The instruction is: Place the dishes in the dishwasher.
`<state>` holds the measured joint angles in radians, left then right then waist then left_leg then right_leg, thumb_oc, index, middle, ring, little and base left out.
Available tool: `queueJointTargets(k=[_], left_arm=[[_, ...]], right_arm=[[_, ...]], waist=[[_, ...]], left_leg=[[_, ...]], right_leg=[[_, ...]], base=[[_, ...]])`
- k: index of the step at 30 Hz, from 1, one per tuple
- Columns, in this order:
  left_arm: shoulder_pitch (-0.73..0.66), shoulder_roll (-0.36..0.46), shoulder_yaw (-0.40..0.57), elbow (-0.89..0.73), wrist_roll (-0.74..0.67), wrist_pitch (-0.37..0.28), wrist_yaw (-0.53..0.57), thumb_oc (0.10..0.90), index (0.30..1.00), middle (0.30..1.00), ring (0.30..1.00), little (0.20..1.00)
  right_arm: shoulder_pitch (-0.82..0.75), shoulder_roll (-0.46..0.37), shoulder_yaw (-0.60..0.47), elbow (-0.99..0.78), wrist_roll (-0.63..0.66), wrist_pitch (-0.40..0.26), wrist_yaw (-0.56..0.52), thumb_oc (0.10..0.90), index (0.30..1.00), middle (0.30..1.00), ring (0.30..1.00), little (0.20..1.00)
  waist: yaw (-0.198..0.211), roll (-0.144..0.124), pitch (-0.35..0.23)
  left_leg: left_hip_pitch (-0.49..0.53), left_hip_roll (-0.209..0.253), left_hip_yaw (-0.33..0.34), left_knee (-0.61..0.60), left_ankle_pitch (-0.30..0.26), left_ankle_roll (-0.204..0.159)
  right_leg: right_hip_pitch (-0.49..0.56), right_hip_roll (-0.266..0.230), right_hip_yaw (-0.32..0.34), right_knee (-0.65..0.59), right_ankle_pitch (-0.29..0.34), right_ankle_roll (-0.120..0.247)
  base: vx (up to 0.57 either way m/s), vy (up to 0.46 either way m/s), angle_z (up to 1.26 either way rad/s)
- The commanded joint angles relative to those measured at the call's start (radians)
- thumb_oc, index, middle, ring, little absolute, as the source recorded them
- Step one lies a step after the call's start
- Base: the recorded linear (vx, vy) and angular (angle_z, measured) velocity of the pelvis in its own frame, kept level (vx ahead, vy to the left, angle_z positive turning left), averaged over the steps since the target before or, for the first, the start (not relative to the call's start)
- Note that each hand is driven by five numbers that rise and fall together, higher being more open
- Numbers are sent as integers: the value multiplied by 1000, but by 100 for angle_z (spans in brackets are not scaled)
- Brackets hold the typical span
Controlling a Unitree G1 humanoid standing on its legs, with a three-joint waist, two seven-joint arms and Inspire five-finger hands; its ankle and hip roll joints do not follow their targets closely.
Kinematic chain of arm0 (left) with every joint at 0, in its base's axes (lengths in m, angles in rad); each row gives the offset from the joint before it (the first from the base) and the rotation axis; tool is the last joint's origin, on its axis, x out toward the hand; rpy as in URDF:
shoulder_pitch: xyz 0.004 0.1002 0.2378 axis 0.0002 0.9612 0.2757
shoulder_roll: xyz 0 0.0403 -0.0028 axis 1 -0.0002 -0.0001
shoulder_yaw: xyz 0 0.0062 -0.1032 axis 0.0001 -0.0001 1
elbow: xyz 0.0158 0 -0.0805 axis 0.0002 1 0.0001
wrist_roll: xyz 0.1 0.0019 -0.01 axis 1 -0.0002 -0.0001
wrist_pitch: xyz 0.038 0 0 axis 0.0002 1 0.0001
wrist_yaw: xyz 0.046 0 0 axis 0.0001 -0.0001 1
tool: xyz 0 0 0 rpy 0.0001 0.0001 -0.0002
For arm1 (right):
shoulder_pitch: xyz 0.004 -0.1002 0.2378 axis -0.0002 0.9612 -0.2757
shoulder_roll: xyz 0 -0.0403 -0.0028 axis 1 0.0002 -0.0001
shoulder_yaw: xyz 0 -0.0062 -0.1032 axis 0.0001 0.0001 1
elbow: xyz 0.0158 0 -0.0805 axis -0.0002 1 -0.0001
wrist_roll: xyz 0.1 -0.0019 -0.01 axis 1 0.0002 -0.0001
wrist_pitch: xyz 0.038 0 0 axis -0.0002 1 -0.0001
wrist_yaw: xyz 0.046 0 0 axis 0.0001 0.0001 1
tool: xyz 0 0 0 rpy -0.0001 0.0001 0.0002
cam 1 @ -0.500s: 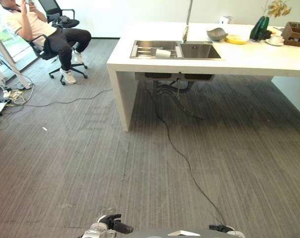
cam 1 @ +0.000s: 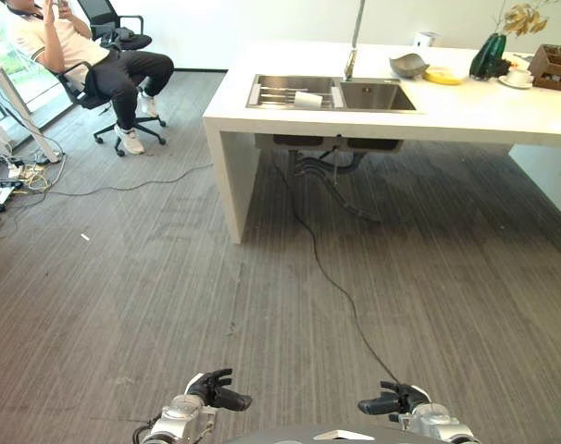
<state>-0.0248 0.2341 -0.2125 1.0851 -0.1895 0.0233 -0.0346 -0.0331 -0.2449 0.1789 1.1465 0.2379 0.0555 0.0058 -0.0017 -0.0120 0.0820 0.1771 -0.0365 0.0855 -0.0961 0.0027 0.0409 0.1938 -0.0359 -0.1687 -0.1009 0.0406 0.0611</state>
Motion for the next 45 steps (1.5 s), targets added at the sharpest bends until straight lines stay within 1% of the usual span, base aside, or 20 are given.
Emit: queueJointTargets(k=[1, 4, 11, 17, 20, 29, 34, 37, 39, 40, 42, 43, 45], left_arm=[[-144, 7, -82, 78, 93, -35, 18, 800, 900, 900, 900, 900], [-143, 8, -82, 80, 112, -34, 35, 800, 900, 900, 900, 900], [-141, 9, -78, 96, 151, -35, 66, 800, 900, 900, 900, 900], [-144, -25, -80, 137, 110, -34, 52, 800, 900, 900, 900, 900], [-148, -35, -94, 147, 114, -34, 47, 800, 900, 900, 900, 900], [-141, -41, -90, 154, 110, -29, 41, 800, 900, 900, 900, 900], [-143, -38, -65, 169, 79, -26, 48, 800, 900, 900, 900, 900], [-151, -43, -62, 170, 64, -29, 55, 800, 900, 900, 900, 900], [-158, -42, -64, 161, 56, -29, 63, 800, 900, 900, 900, 900], [-163, -40, -65, 152, 49, -29, 67, 800, 900, 900, 900, 900], [-173, -33, -73, 112, 30, -28, 72, 800, 900, 900, 900, 900], [-176, -28, -76, 81, 21, -25, 76, 800, 900, 900, 900, 900], [-180, -23, -80, 49, 11, -25, 78, 800, 900, 900, 900, 900]], right_arm=[[-87, -82, 10, 48, 6, -35, -4, 800, 900, 900, 900, 900], [-74, -88, 10, 53, -13, -36, -13, 800, 900, 900, 900, 900], [-62, -86, 5, 41, -10, -44, -18, 800, 900, 900, 900, 900], [-65, -81, -2, 83, 9, -40, -14, 800, 900, 900, 900, 900], [-73, -72, 5, 95, 18, -40, -11, 800, 900, 900, 900, 900], [-77, -62, 12, 93, 17, -37, -10, 800, 900, 900, 900, 900], [-97, -57, 9, 103, 32, -33, -3, 800, 900, 900, 900, 900], [-125, -62, 12, 121, 31, -32, -9, 800, 900, 900, 900, 900], [-143, -67, 14, 126, 30, -31, -12, 800, 900, 900, 900, 900], [-155, -71, 15, 124, 32, -30, -12, 800, 900, 900, 900, 900], [-177, -77, 17, 111, 37, -28, -11, 800, 900, 900, 900, 900], [-189, -78, 22, 102, 38, -28, -12, 800, 900, 900, 900, 900], [-202, -74, 27, 94, 37, -24, -12, 800, 900, 900, 900, 900]], waist=[[28, 10, -22], [27, 8, -18], [18, 10, -16], [14, 5, -30], [13, 2, -37], [14, 4, -34], [24, -1, -20], [32, -9, -21], [34, -12, -17], [33, -12, -10], [30, -8, 22], [30, -5, 42], [28, 0, 80]], left_leg=[[2, 69, -56, 9, -60, -87], [8, 71, -56, 9, -64, -87], [13, 72, -58, 9, -67, -86], [16, 74, -56, 9, -73, -84], [19, 74, -55, 9, -77, -83], [20, 70, -53, 9, -85, -78], [10, 67, -32, 29, -89, -71], [-2, 59, -15, 47, -106, -60], [-15, 53, -12, 63, -114, -51], [-23, 50, -14, 70, -117, -45], [-44, 48, -13, 95, -128, -28], [-51, 49, -9, 110, -135, -21], [-42, 50, -3, 123, -146, -10]], right_leg=[[-22, -95, 38, 69, -73, 113], [-19, -93, 46, 65, -75, 112], [-18, -91, 53, 65, -79, 111], [-17, -89, 61, 61, -78, 110], [-13, -89, 64, 55, -77, 109], [-19, -93, 67, 54, -73, 111], [-40, -104, 80, 60, -58, 120], [-59, -115, 99, 70, -48, 130], [-82, -123, 111, 106, -50, 134], [-104, -127, 114, 146, -55, 138], [-172, -130, 117, 269, -65, 146], [-216, -137, 111, 347, -57, 153], [-287, -158, 72, 468, -4, 164]], base=[[0, 0, 0], [23, 3, -1], [1, 4, 0], [1, 5, 0], [24, 10, 0], [5, 20, 0], [-41, 44, -6], [-24, 61, -20], [-28, 57, -14], [-85, 70, -12], [-138, 81, -14], [-133, 91, -15], [-59, 86, 5]])
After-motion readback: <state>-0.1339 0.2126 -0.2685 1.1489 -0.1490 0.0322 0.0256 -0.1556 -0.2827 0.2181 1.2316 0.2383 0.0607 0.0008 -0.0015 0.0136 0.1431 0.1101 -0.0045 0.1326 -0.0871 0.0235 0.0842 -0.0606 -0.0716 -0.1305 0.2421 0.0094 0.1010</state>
